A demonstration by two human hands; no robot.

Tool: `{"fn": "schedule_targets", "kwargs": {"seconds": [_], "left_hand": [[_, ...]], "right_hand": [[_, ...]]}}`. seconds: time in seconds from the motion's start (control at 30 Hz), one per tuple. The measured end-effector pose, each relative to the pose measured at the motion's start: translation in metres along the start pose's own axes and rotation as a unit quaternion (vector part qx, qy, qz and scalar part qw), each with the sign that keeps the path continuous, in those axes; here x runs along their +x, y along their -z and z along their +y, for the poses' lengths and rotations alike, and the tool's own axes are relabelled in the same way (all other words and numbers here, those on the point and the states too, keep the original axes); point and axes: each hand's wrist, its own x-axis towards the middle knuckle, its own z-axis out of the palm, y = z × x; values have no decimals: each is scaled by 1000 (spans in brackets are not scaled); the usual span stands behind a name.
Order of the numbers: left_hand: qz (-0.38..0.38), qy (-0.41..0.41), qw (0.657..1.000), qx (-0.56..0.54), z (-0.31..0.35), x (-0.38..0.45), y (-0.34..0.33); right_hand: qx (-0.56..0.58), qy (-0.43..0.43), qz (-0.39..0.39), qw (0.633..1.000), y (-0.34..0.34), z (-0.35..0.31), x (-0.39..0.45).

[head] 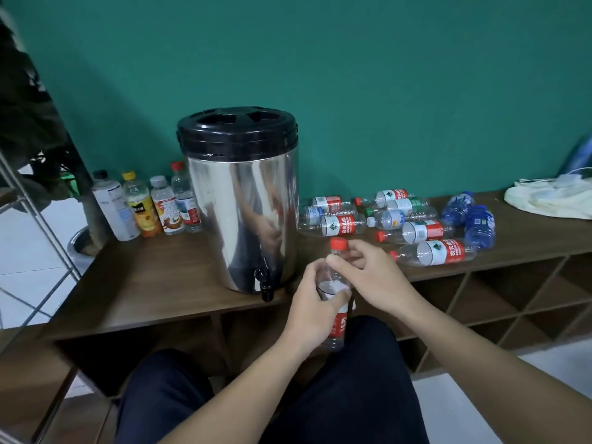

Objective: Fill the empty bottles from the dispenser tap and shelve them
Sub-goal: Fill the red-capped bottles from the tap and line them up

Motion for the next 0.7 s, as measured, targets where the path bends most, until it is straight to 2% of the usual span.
{"fn": "schedule_targets", "kwargs": {"seconds": [0.13, 0.3, 0.4, 0.47, 0.57, 0.63, 0.7], "left_hand": [[2, -17, 1000, 0, -16, -20, 8], [25, -16, 998, 59, -43, -40, 18], [29, -13, 997, 72, -55, -45, 24], [28, -19, 996, 79, -60, -45, 28], [21, -26, 996, 81, -64, -46, 31], [15, -29, 996, 84, -67, -47, 33], [7, -26, 997, 79, -70, -48, 35]], "right_hand": [[-66, 4, 27, 997, -17, -5, -7], [-16, -9, 37, 999, -32, -1, -7], [-110, 13, 40, 993, -30, -4, -4], [-195, 33, 51, 979, -27, -6, 3], [-290, 41, 29, 956, -26, -12, 11], [-323, 38, -1, 946, -27, -15, 15], [-308, 51, -36, 949, -28, -13, 20]]}}
